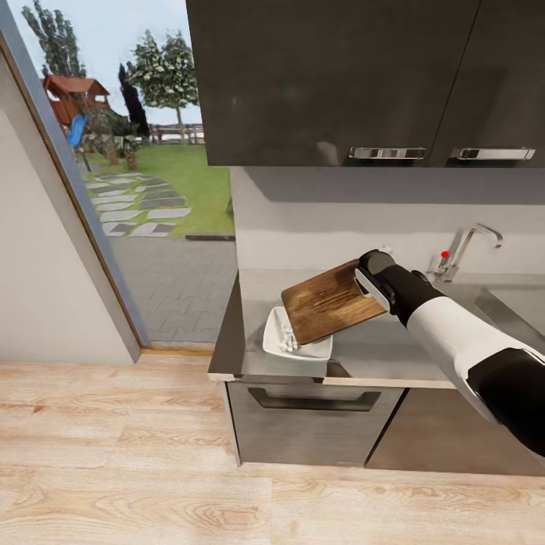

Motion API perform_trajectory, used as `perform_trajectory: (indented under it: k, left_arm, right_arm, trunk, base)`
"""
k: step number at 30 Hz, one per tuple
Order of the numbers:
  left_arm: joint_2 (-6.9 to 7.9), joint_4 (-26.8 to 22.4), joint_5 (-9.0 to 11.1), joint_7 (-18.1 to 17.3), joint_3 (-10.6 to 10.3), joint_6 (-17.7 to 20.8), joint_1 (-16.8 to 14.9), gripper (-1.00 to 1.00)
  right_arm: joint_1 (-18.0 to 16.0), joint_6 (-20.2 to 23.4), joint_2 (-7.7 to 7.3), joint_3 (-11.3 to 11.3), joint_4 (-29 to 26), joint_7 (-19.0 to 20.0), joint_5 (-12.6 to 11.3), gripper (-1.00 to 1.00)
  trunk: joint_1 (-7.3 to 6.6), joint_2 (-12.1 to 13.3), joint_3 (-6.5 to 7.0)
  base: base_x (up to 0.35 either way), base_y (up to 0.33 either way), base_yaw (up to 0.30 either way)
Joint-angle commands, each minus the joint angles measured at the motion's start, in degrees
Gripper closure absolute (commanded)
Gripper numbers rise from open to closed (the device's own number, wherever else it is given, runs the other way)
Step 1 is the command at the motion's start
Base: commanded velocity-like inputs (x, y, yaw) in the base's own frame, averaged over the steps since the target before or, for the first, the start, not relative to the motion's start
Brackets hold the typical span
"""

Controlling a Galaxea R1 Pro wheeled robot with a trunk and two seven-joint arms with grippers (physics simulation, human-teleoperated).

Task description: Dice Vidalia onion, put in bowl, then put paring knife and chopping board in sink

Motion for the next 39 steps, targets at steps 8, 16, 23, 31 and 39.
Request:
perform_trajectory:
  k: [8, 16, 23, 31, 39]
  left_arm:
    - [-0.05, 0.3, 0.5, 0.1, -0.5, -0.4, -0.1, -1.0]
    - [-0.05, 0.3, 0.5, 0.1, -0.5, -0.4, -0.1, -1.0]
    - [-0.05, 0.3, 0.5, 0.1, -0.5, -0.4, -0.1, -1.0]
    - [-0.05, 0.3, 0.5, 0.1, -0.5, -0.4, -0.1, -1.0]
    - [-0.05, 0.3, 0.5, 0.1, -0.5, -0.4, -0.1, -1.0]
  right_arm:
    - [-0.1, 0.0, -0.44, 0.2, -0.1, -0.1, -0.7, 1.0]
    - [-0.1, -0.2, -2.52, -2.8, -0.2, 3.9, -0.9, 1.0]
    - [-0.1, -0.5, -7.25, -7.3, -0.1, 14.0, -1.0, 1.0]
    - [0.0, -4.5, -12.76, -7.4, 0.6, 27.4, -0.8, 1.0]
    - [0.0, -4.8, -13.11, -7.3, 0.9, 27.8, -0.7, 1.0]
  trunk:
    - [0.04, -0.1, -0.12]
    - [0.04, -0.1, -0.12]
    - [0.04, -0.1, -0.12]
    - [0.04, -0.1, -0.12]
    - [0.04, -0.1, -0.12]
  base:
    - [0.0, 0.0, 0.0]
    - [0.0, 0.0, 0.0]
    - [0.0, 0.0, 0.0]
    - [0.0, 0.0, 0.0]
    - [0.0, 0.0, 0.0]
